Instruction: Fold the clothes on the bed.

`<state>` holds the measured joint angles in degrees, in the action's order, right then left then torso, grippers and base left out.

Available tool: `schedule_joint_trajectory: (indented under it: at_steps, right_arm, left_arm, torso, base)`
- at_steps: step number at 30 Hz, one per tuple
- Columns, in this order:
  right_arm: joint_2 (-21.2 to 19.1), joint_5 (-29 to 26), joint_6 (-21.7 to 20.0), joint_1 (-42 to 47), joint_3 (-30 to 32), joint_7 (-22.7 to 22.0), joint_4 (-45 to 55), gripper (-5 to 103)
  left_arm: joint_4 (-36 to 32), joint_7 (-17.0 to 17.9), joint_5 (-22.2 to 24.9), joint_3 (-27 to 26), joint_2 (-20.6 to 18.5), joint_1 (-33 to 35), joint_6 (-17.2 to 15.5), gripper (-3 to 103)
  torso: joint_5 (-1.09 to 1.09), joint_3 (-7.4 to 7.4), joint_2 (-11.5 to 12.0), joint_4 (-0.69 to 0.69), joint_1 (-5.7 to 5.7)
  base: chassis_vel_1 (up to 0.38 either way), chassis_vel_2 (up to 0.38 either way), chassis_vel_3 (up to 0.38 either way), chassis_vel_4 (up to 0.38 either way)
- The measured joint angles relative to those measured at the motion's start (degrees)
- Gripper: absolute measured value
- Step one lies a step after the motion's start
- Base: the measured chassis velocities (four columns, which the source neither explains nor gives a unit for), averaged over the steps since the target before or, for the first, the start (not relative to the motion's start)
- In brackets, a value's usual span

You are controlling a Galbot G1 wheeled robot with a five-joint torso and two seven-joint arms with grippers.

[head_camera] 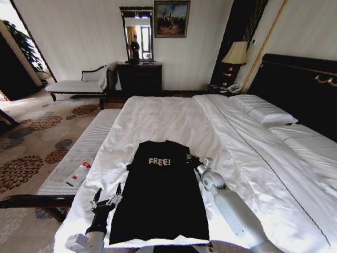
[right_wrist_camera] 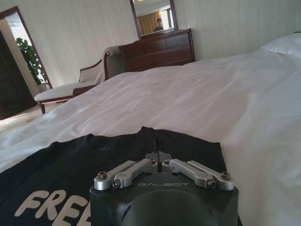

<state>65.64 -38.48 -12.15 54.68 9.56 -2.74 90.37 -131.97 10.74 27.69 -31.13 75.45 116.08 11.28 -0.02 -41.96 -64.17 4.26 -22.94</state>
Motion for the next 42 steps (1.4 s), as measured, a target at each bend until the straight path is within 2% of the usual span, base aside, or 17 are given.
schedule_joint_trajectory:
  at_steps: [13, 33, 35, 36, 38, 39, 41, 42]
  right_arm:
    - [3.0, 4.1, 1.5, -0.3, -3.4, 0.2, -5.0, 0]
    - [6.5, 4.0, 2.1, -4.2, -6.1, -2.2, -10.1, -2]
    - [6.2, 4.0, 2.3, -4.0, -6.0, -2.2, -10.1, 9]
    - [5.9, 4.0, 2.3, -3.8, -5.8, -2.2, -9.7, 9]
    - [5.4, 3.5, 2.3, -3.1, -5.5, -2.3, -8.4, 20]
    - [5.4, 3.5, 2.3, -3.1, -5.5, -2.3, -8.4, 20]
    - [4.8, 2.9, 2.2, -2.3, -5.1, -2.3, -6.5, 30]
    - [4.5, 2.8, 2.2, -1.8, -4.9, -2.4, -5.5, 30]
  left_arm:
    - [-0.4, 0.0, 0.5, -1.0, -0.2, 0.3, 0.1, 100]
    - [-1.4, 0.0, 0.3, -1.3, -0.3, 0.9, 0.1, 100]
    - [-1.3, 0.0, 0.3, -1.2, -0.3, 0.8, 0.1, 100]
    - [-1.2, 0.0, 0.3, -1.0, -0.3, 0.7, 0.1, 100]
    - [-1.0, 0.2, 0.1, -0.6, -0.4, 0.4, 0.0, 100]
    - [-1.0, 0.2, 0.1, -0.6, -0.4, 0.4, 0.0, 100]
    - [-0.8, 0.4, -0.1, -0.3, -0.4, 0.0, -0.1, 100]
    - [-0.6, 0.5, -0.2, -0.1, -0.4, -0.2, -0.2, 100]
  torso:
    - [0.0, 0.0, 0.0, 0.0, 0.0]
    - [0.0, 0.0, 0.0, 0.0, 0.0]
    - [0.01, 0.0, 0.0, -0.01, 0.0]
    - [0.01, 0.0, 0.0, 0.0, 0.0]
    - [0.01, 0.0, 0.0, 0.01, 0.0]
    - [0.01, 0.0, 0.0, 0.01, 0.0]
    - [0.01, 0.0, 0.0, 0.0, 0.0]
    - [0.01, 0.0, 0.0, 0.0, -0.01]
  base:
    - [0.0, 0.0, 0.0, 0.0]
    - [0.0, 0.0, 0.0, 0.0]
    - [0.0, 0.0, 0.0, 0.0]
    - [0.0, 0.0, 0.0, 0.0]
    - [0.0, 0.0, 0.0, 0.0]
    - [0.0, 0.0, 0.0, 0.0]
    - [0.0, 0.0, 0.0, 0.0]
    - [0.0, 0.0, 0.0, 0.0]
